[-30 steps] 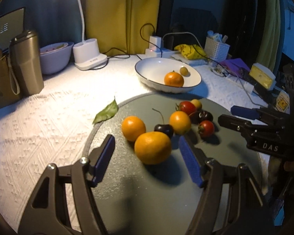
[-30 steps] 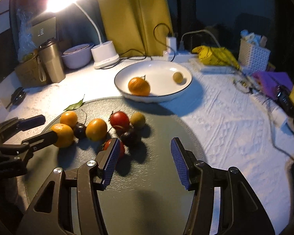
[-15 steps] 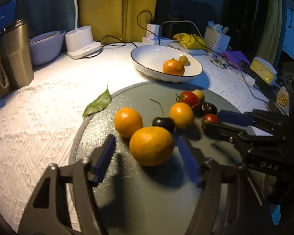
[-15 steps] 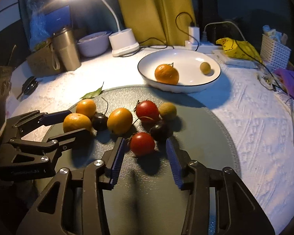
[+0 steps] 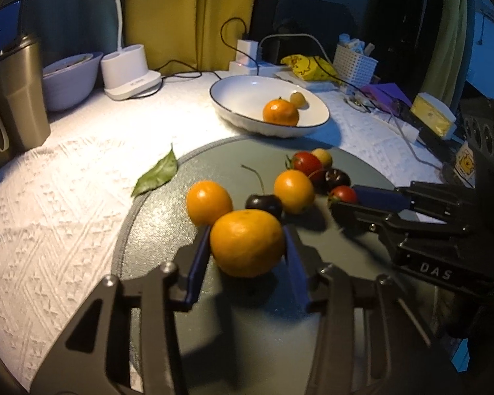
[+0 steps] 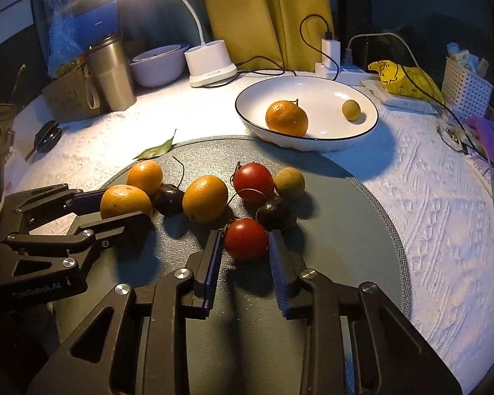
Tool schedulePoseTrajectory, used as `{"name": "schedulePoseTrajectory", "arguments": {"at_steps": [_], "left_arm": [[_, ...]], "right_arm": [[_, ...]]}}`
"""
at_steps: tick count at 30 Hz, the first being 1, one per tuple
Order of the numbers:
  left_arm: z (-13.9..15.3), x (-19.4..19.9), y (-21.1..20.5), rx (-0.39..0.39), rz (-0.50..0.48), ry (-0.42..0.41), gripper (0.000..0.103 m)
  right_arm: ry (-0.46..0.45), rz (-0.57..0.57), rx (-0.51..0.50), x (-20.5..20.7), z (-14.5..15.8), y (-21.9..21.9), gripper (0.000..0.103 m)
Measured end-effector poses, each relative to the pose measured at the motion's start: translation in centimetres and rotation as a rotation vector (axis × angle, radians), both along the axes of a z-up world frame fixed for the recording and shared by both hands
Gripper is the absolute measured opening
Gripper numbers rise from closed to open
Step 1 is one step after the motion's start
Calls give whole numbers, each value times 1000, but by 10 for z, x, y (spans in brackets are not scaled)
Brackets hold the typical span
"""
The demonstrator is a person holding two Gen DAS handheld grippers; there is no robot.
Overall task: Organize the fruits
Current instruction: 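Grasp a red cherry tomato with the right tool while the left tool grasps another orange, then lower the tomato into the white plate with the right tool while the left tool releases its orange there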
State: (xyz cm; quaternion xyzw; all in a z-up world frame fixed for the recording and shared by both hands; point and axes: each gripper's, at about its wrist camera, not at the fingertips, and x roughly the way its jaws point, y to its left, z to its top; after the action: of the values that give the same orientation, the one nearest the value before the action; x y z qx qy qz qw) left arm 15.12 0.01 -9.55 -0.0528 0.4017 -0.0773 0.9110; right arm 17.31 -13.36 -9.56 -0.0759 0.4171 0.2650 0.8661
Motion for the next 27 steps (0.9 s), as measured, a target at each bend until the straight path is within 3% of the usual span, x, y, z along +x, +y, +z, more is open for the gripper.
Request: {"name": "schedulePoseTrajectory", "arguments": {"at_steps": [13, 27], "left_arm": [[28, -2, 0, 1, -17, -60, 45], [51, 24, 4, 21, -38, -108, 45]], "right_arm": [[-78, -19, 9, -3, 31, -8, 31], [-124, -54, 25, 21, 49, -21, 31]]}}
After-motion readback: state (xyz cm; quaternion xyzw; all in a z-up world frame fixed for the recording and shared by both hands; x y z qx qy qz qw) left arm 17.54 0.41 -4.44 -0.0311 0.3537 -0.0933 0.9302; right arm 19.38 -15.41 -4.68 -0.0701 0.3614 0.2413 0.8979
